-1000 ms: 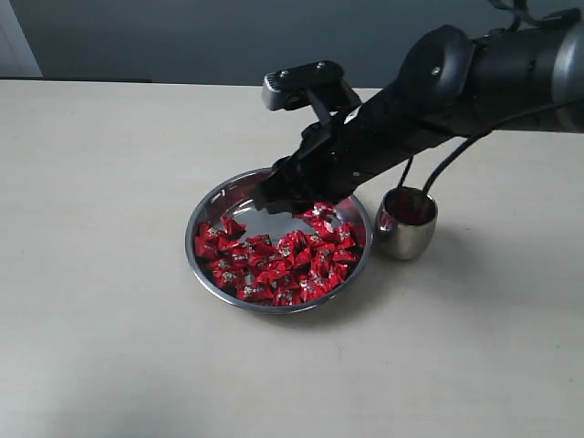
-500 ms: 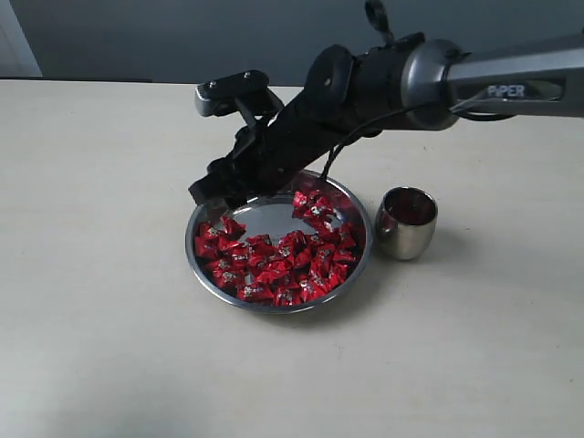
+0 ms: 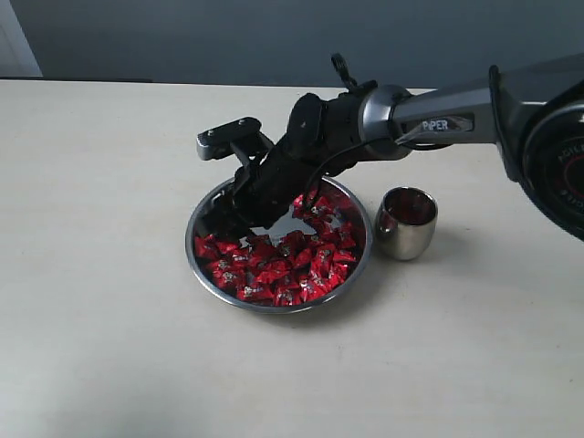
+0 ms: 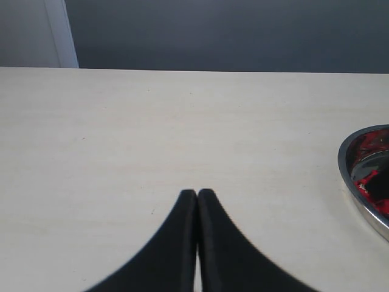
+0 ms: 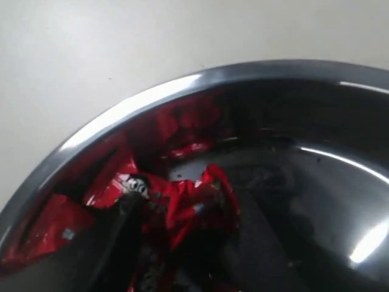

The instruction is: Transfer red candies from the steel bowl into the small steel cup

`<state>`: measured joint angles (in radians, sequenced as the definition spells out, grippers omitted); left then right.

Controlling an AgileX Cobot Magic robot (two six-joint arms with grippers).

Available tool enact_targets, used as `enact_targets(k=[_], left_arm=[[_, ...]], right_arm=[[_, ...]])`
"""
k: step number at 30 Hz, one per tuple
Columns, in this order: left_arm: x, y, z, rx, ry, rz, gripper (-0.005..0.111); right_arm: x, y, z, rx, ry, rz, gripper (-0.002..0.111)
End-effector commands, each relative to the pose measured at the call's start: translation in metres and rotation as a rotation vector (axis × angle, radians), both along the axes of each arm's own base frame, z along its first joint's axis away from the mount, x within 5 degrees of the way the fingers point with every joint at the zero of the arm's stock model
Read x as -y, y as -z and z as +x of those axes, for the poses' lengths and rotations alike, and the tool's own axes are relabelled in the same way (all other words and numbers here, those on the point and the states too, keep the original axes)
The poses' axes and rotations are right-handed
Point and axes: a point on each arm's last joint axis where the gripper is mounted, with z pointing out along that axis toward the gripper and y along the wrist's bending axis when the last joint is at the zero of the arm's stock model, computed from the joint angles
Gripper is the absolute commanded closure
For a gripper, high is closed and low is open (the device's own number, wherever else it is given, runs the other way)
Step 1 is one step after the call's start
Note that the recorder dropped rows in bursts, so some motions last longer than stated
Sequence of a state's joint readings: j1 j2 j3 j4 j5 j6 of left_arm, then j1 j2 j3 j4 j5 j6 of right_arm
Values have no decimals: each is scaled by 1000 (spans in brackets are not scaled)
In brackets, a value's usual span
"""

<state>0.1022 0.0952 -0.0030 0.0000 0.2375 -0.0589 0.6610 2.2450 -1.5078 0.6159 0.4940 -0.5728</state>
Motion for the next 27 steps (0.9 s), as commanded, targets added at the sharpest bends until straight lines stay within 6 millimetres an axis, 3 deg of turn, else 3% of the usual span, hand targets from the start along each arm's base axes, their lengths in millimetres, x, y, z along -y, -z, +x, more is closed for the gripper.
enact_targets(k=[1, 4, 7, 13, 18, 23, 27], left_arm=[[0, 0, 0, 8, 5, 4, 106], [0, 0, 0, 8, 5, 4, 106], [0, 0, 0, 8, 5, 4, 106], [0, 0, 0, 8, 5, 4, 106], [0, 0, 0, 8, 5, 4, 106], [0, 0, 0, 8, 5, 4, 106], [0, 0, 0, 8, 5, 4, 106]], right_arm=[[0, -1, 2, 20, -5, -2, 81], [0, -11, 3, 37, -4, 11, 100], [0, -27, 2, 67, -5, 32, 109], [4, -70, -2, 147, -40, 53, 109], [14, -93, -14, 125, -65, 20, 109], [38, -115, -30, 144, 0, -17, 109], [71, -135, -43, 190, 91, 8, 109]])
